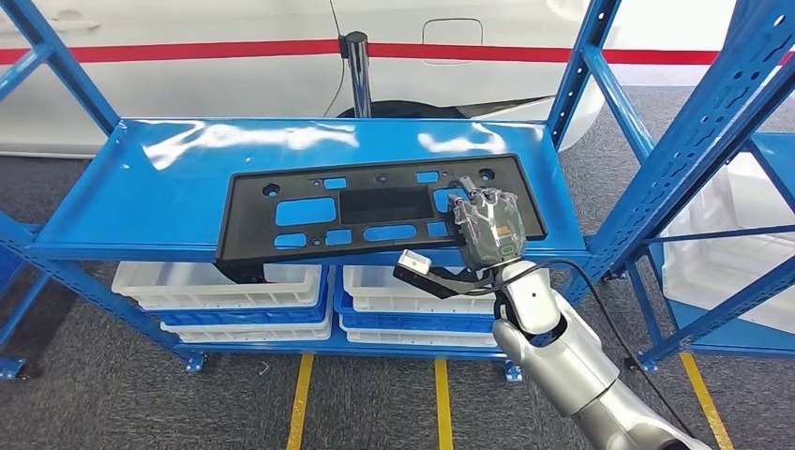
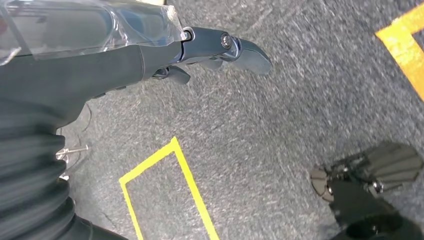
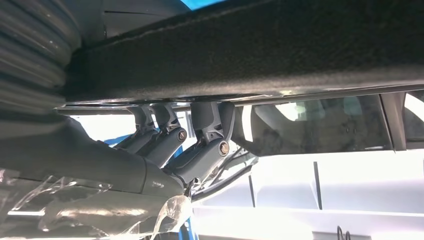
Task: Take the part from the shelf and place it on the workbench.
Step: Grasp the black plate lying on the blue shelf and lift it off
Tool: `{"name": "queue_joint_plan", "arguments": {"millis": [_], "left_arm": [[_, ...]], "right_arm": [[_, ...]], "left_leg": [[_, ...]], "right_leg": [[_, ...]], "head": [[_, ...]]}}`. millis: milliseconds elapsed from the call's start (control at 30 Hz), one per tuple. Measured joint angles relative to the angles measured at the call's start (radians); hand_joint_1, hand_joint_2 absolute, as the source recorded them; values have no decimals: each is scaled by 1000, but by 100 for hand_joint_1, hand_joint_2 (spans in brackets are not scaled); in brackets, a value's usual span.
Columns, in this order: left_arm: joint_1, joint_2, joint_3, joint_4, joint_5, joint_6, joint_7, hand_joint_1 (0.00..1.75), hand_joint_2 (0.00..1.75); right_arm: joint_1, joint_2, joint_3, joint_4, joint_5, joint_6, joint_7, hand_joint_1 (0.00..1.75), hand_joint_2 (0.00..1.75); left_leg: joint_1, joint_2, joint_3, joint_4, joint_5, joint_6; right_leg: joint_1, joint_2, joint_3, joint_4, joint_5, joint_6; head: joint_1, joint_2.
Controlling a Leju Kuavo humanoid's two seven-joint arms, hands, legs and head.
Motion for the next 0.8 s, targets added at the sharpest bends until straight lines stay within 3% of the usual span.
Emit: {"name": "queue_joint_plan", "arguments": {"millis": [33,67,133,200,267,333,367,433,500,533,567,600,700,733,800], "left_arm": [[-1,0,0,0,-2,0,2,0,175],[-2,-1,0,0,-5,0,5,0,175],[-4,-2,0,0,-11,0,8,0,175],[-6,-3,0,0,-14,0,9,0,175],[-8,-3,0,0,-15,0,10,0,175],[-8,-3,0,0,-16,1,10,0,175],[-8,-4,0,0,-16,2,10,0,175],[-8,-4,0,0,-16,3,10,0,175],[-8,-5,0,0,-16,4,10,0,175],[-7,-5,0,0,-17,5,10,0,175],[-6,-5,0,0,-17,5,11,0,175],[-6,-5,0,0,-18,6,11,0,175],[-10,-5,0,0,-23,6,11,0,175],[-12,-5,0,0,-24,6,11,0,175],[-13,-5,0,0,-27,7,11,0,175]], "right_arm": [[2,-1,0,-1,0,1,2,175,175],[3,-2,0,-3,0,2,3,175,175],[3,-2,0,-9,1,2,6,175,175],[0,-2,0,-14,3,2,8,175,175],[-3,-2,0,-19,5,3,9,175,175],[-6,-1,0,-23,7,5,10,175,175],[-8,-1,0,-25,7,6,10,175,175],[-11,0,0,-28,7,10,12,175,175],[-10,1,0,-30,7,15,15,175,175],[-9,1,0,-30,6,17,17,175,175],[-7,1,1,-30,5,19,20,175,175],[-6,1,1,-30,3,21,23,175,175],[-8,1,1,-33,0,22,28,175,175],[-9,1,1,-34,0,22,29,175,175],[-9,0,1,-37,-1,23,31,175,175]], "left_leg": [[2,0,-1,0,1,-2],[6,0,-1,0,3,-5],[12,-1,-2,1,6,-12],[14,-1,-4,1,10,-24],[13,-2,-6,-3,18,-41],[16,-2,-8,-10,28,-60],[18,-1,-14,-3,19,-66],[22,0,-54,88,-53,-72],[21,0,-114,253,-152,-76],[21,0,-132,315,-180,-78],[21,0,-132,340,-188,-79],[21,0,-108,318,-178,-78],[18,0,46,87,-108,-72],[16,-1,78,33,-95,-67],[8,-3,89,7,-89,-56]], "right_leg": [[-3,-1,-7,10,11,4],[-7,-3,8,-24,41,8],[-15,-6,66,-147,110,14],[-17,-6,121,-252,150,15],[-14,-2,140,-299,167,6],[-11,0,129,-304,178,-12],[-12,-1,123,-306,186,-23],[-15,-3,108,-311,203,-40],[-12,-4,89,-310,218,-47],[-10,-4,80,-310,224,-48],[-9,-4,71,-310,230,-46],[-9,-4,64,-309,236,-44],[-9,-4,50,-309,249,-32],[-8,-4,48,-310,253,-26],[-5,-4,44,-311,263,-15]], "head": [[0,0],[0,0],[0,0],[0,0],[0,0],[0,0],[0,0],[0,0],[0,0],[0,0],[0,0],[0,0],[0,0],[0,0],[0,0]]}}
